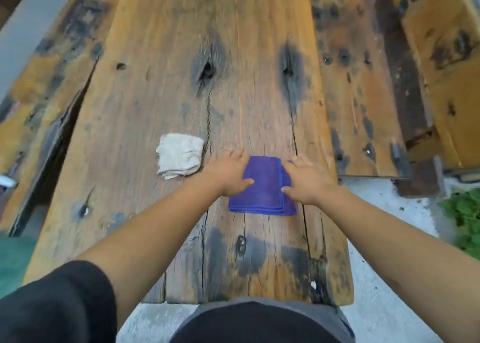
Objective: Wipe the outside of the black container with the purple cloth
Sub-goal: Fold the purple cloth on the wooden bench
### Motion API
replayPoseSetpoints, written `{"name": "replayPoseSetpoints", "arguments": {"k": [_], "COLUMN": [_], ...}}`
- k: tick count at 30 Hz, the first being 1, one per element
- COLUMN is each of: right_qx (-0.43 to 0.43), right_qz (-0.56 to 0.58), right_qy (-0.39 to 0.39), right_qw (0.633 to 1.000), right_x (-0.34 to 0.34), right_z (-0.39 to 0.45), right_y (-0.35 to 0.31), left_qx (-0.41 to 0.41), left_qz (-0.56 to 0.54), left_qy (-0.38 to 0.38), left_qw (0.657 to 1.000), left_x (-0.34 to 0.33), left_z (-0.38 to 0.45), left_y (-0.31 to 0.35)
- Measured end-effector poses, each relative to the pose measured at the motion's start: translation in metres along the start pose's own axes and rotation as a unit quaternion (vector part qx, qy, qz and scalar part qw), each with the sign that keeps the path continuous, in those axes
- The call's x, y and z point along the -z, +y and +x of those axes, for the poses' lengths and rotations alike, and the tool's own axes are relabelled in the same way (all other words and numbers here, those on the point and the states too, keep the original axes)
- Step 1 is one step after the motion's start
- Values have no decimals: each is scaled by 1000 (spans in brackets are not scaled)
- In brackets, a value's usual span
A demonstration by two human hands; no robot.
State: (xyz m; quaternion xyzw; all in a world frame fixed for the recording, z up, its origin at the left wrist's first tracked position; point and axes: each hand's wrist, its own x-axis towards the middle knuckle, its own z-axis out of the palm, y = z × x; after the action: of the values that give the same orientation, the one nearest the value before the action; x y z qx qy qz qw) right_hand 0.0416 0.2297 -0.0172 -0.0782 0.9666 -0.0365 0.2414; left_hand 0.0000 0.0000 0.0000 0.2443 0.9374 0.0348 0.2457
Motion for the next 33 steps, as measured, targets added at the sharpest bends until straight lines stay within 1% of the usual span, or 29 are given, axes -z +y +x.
{"name": "replayPoseSetpoints", "arguments": {"k": [1,3,5,9,12,15,16,19,22,24,27,30,33], "right_qx": [3,-6,-14,-13,-17,-38,-43,-45,-44,-30,-26,-23,0], "right_qz": [9,40,60,109,122,124,124,134,127,132,170,200,194], "right_qy": [-23,-50,-75,-76,-85,-56,-54,-63,-78,-89,-81,-45,7], "right_qw": [1000,998,995,991,989,990,990,988,988,987,982,979,981], "right_x": [-4,-12,-19,-31,-43,-51,-53,-56,-57,-56,-44,-26,-12], "right_z": [8,28,48,82,97,107,111,118,124,126,132,135,130], "right_y": [0,2,4,10,15,20,22,25,27,27,29,36,38], "left_qx": [9,24,40,79,93,101,103,105,70,47,37,39,19], "left_qz": [-13,-57,-81,-116,-126,-152,-152,-134,-106,-117,-157,-192,-182], "left_qy": [-34,-75,-99,-87,-71,-32,-36,-78,-115,-106,-62,-8,45], "left_qw": [999,995,991,986,985,983,982,982,985,986,985,981,982], "left_x": [-6,-20,-33,-53,-66,-73,-72,-65,-56,-51,-42,-32,-25], "left_z": [6,24,43,74,89,101,107,117,125,126,126,127,121], "left_y": [0,-5,-9,-17,-21,-24,-26,-33,-37,-38,-45,-53,-55]}}
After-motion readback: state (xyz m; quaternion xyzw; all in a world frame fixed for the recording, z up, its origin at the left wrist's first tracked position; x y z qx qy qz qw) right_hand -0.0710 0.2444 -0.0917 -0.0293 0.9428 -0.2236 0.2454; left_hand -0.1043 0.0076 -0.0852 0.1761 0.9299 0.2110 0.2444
